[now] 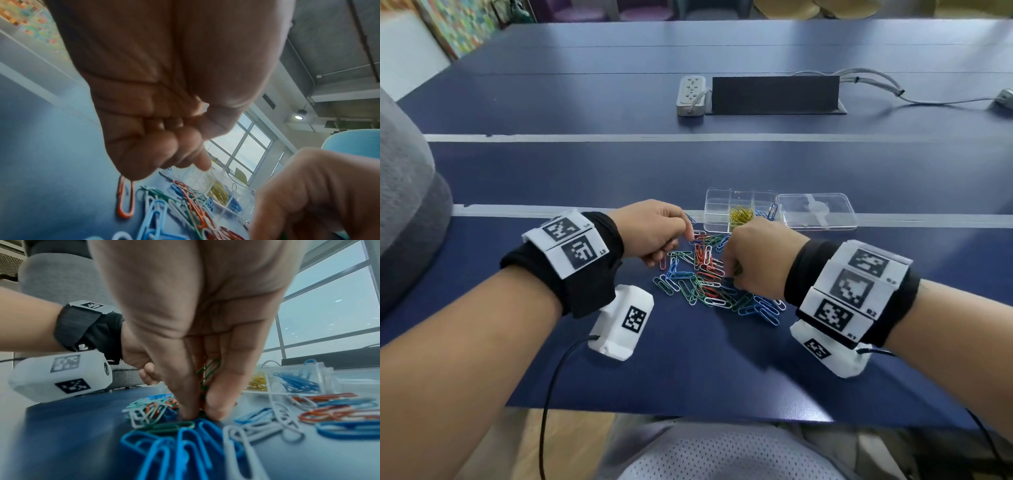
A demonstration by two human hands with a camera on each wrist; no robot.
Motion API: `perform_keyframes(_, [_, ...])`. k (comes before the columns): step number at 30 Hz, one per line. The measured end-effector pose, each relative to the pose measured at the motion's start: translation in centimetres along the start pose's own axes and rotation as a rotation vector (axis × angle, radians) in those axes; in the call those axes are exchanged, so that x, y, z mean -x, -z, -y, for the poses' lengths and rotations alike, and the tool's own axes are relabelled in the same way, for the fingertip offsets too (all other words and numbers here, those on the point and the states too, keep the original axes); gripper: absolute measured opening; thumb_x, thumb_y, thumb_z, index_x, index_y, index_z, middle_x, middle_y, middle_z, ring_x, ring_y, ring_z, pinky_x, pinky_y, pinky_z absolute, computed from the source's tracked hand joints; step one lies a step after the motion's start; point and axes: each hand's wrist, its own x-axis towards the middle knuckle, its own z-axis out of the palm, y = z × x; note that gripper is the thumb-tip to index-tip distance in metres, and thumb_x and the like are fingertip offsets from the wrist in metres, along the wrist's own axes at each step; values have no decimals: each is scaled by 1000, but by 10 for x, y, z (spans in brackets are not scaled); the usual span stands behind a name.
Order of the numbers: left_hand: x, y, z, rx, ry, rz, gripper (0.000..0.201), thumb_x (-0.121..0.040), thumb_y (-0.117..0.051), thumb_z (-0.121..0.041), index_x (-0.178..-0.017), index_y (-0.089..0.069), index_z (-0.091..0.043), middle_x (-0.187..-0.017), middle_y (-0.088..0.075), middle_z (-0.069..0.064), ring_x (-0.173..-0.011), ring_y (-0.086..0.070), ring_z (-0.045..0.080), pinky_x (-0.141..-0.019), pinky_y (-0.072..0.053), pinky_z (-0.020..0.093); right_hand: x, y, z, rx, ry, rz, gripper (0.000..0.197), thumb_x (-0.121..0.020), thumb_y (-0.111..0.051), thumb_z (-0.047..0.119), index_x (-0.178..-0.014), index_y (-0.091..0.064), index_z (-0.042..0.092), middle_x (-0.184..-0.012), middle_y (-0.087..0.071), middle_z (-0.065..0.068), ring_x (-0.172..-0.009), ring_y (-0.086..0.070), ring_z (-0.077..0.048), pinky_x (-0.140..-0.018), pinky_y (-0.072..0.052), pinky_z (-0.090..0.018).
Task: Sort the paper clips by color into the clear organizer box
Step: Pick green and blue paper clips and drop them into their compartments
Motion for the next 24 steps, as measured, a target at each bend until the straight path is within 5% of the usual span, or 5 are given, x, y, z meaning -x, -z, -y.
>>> perform_keyframes(7, [14,-8,1,-238,-30,97,22,-74,-62,-30,-63,-46,-18,-55,-42,-2,-43,-39,11,-45,-35,18,-1,5,-4,-63,-56,-9,22,-82,-56,19,-94,-74,16,-86,-72,-3,-80,-64,-20,-79,-55,-27])
perform_keyframes(11, [19,-7,2,-475,-151,79,32,-72,-76,-40,-63,-52,-22,-47,-41,-10,-39,-37,2,-48,-31,17,-3,9,-24,-592,-243,58,18,-84,-54,15,-79,-71,12,-61,-66,-3,-54,-60,-15,-69,-55,-29])
perform_keyframes(16, [22,-13,2,-607,-229,23,25,-68,-81,-30,-91,-71,-30,-58,-43,-10,-55,-43,3,-54,-35,15,0,8,-26,-1090,-330,39,21,-83,-40,1,-67,-51,9,-60,-50,-8,-47,-41,-18,-43,-32,-20])
perform_keyframes(21, [17,-15,1,-663,-268,21,14,-72,-78,-29,-84,-75,-23,-53,-47,-10,-51,-44,3,-50,-33,14,10,6,-14,-349,-140,54,23,-77,-68,40,-63,-61,23,-60,-54,8,-57,-49,-9,-54,-40,-22])
perform_keyframes(24, [15,-14,1,-630,-271,40,8,-75,-76,-26,-78,-72,-20,-46,-50,-13,-49,-48,-4,-47,-31,7,16,2,1,-109,-71,58,20,-75,-71,41,-79,-74,22,-73,-64,5,-75,-59,-16,-70,-50,-24])
